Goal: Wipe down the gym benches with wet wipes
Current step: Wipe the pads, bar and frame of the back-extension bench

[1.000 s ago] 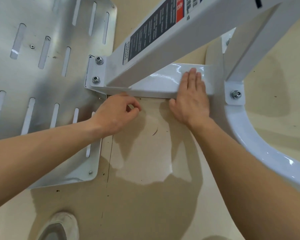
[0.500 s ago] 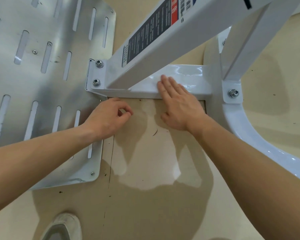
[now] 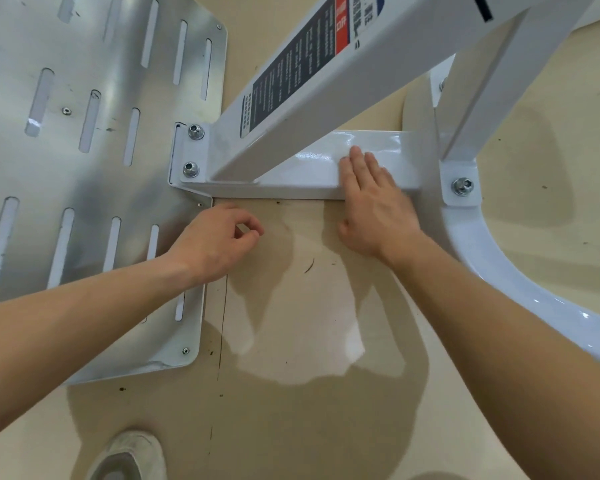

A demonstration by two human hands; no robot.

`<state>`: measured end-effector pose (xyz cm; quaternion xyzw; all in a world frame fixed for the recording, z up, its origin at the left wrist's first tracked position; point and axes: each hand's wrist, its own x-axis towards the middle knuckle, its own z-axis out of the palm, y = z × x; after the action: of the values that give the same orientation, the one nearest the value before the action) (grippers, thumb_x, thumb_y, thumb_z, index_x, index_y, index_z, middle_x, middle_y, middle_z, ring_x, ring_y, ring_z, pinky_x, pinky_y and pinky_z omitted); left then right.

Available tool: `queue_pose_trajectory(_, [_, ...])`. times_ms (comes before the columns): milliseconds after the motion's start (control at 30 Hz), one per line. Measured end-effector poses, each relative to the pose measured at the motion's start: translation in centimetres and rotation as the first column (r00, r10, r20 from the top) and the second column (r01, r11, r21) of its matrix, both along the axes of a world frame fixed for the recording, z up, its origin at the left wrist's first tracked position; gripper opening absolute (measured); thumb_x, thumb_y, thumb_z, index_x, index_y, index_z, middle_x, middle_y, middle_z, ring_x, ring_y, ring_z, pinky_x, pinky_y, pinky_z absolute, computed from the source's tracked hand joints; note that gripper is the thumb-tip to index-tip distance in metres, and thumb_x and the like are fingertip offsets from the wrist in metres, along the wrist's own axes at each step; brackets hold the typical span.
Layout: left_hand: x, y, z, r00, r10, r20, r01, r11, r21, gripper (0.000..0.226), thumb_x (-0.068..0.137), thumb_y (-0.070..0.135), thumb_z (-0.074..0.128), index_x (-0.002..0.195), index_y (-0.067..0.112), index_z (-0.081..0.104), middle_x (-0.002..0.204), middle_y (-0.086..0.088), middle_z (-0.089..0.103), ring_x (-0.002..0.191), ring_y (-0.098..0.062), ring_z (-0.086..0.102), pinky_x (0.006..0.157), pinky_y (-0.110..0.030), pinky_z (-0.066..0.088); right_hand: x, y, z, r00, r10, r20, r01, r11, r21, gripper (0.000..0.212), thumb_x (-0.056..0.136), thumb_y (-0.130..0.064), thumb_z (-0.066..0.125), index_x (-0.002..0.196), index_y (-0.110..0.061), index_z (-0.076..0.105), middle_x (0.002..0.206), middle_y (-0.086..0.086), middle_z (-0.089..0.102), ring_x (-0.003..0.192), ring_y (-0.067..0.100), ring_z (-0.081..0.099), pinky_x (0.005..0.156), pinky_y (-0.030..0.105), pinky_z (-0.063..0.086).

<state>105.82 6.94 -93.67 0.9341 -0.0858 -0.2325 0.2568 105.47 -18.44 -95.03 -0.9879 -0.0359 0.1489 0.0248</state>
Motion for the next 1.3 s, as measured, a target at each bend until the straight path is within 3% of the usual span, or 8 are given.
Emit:
queue_pose_trajectory(167, [-0.3,-0.9,0.7,1.000,-0.008,0.004,0.008,0.999,-0.038,0.015,0.094,0.027,0.057,0.094,0.029,0.072,0.102,0.015,0.059,0.088,0.000,0.060,0.082,-0.030,0.050,2.0,-0.5,-1.0,0.931,-0.347,0.112,0.348,0.937,0.019,0.071,0.098,-0.013,0.041,0.154,0.012,0.005,0.161,0.034,0.003,0.151,0.045,0.010,0.124,0.045,0.014])
queue_pose_trajectory(267, [-0.5,-1.0,1.2,0.997,0.074,-0.013,-0.074,0.994,-0.082,0.015,0.093,0.026,0.058,0.092,0.031,0.073,0.103,0.015,0.060,0.087,0.000,0.060,0.086,-0.032,0.049,-1.2,0.9,-1.2,0.946,-0.208,0.248,0.196,0.978,0.072,0.061,0.094,0.001,0.028,0.153,0.010,0.015,0.161,0.031,0.015,0.151,0.042,0.018,0.121,0.045,0.026])
queue_pose_trajectory(400, [-0.9,-1.1,2.4,0.996,0.083,-0.030,-0.086,0.990,-0.114,0.011,0.093,0.029,0.060,0.096,0.032,0.070,0.105,0.018,0.060,0.087,-0.001,0.060,0.073,-0.015,0.043,-3.3,0.6,-1.0,0.933,-0.079,0.351,-0.008,0.971,0.238,0.065,0.081,0.021,0.046,0.139,-0.006,0.055,0.153,0.014,0.046,0.136,0.031,0.051,0.092,0.043,0.054])
queue_pose_trajectory(633, [-2.0,-1.8,4.4,0.995,0.090,-0.034,-0.096,0.934,-0.343,0.040,0.090,0.037,0.072,0.127,0.038,0.058,0.111,0.018,0.063,0.088,0.001,0.064,0.080,-0.015,0.051,-7.2,4.8,3.2,0.910,-0.162,0.381,-0.099,0.808,0.581,0.032,0.084,0.003,0.066,0.108,-0.017,0.072,0.109,-0.001,0.074,0.081,0.030,0.071,0.065,0.040,0.058])
queue_pose_trajectory(833, [-2.5,-1.9,4.6,0.972,0.235,-0.003,-0.206,0.846,-0.491,0.010,0.085,0.028,0.079,0.084,0.032,0.070,0.072,0.014,0.066,0.064,-0.003,0.059,0.067,-0.023,0.050,-6.6,7.1,4.3,0.917,-0.331,0.221,0.027,0.605,0.796,0.014,0.089,-0.006,0.067,0.092,-0.019,0.065,0.096,-0.007,0.062,0.083,0.015,0.066,0.074,0.041,0.057])
queue_pose_trajectory(933, [-1.7,-1.3,3.5,0.916,0.399,-0.036,-0.370,0.808,-0.459,0.015,0.081,0.025,0.082,0.078,0.028,0.067,0.073,0.012,0.068,0.064,-0.009,0.061,0.066,-0.030,0.053,-5.0,7.9,3.6,0.928,-0.343,0.142,0.123,0.645,0.755,0.008,0.089,-0.014,0.069,0.091,-0.022,0.068,0.097,-0.010,0.061,0.077,0.009,0.063,0.071,0.034,0.054])
queue_pose_trajectory(1100, [0.0,-0.3,1.5,0.778,0.624,-0.068,-0.584,0.681,-0.441,0.014,0.083,0.025,0.077,0.076,0.024,0.065,0.071,0.001,0.072,0.073,-0.022,0.072,0.078,-0.046,0.060,-2.2,11.2,2.9,0.910,-0.364,-0.197,0.348,0.413,0.842,0.027,0.091,-0.008,0.059,0.112,-0.022,0.067,0.100,-0.009,0.067,0.086,0.010,0.066,0.078,0.024,0.052])
queue_pose_trajectory(1300, [1.7,0.4,0.8,0.682,0.731,0.020,-0.678,0.643,-0.355,0.008,0.091,0.024,0.070,0.094,0.018,0.067,0.082,0.012,0.064,0.082,-0.011,0.061,0.072,-0.012,0.044,-1.2,14.9,1.9,0.890,-0.257,-0.376,0.441,0.281,0.852,0.057,0.089,0.000,0.048,0.144,-0.016,0.054,0.138,-0.003,0.060,0.120,0.007,0.058,0.103,0.018,0.043])
